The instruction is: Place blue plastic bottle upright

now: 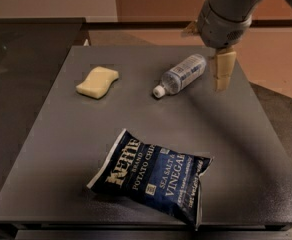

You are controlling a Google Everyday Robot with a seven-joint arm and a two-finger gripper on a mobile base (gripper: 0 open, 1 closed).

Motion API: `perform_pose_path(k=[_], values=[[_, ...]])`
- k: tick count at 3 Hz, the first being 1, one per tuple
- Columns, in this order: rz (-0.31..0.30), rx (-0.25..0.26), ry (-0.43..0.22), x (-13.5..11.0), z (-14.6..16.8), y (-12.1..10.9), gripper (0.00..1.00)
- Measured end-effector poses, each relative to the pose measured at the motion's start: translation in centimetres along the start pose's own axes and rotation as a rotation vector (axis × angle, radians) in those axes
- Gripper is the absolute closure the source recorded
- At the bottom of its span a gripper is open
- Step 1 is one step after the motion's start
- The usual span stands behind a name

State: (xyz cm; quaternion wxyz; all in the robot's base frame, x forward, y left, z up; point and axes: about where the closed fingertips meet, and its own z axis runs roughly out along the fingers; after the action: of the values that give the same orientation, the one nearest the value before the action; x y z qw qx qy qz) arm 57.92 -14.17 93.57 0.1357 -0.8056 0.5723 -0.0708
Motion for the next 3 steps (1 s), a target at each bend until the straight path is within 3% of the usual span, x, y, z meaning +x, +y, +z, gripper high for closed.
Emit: perform_pose_path(k=[1,3], values=[[-0.145,-0.043,0.034,-0.1,3.6,-3.1,0.00],[-0.309,-0.100,0.074,0.3,7.7,-5.1,0.00]])
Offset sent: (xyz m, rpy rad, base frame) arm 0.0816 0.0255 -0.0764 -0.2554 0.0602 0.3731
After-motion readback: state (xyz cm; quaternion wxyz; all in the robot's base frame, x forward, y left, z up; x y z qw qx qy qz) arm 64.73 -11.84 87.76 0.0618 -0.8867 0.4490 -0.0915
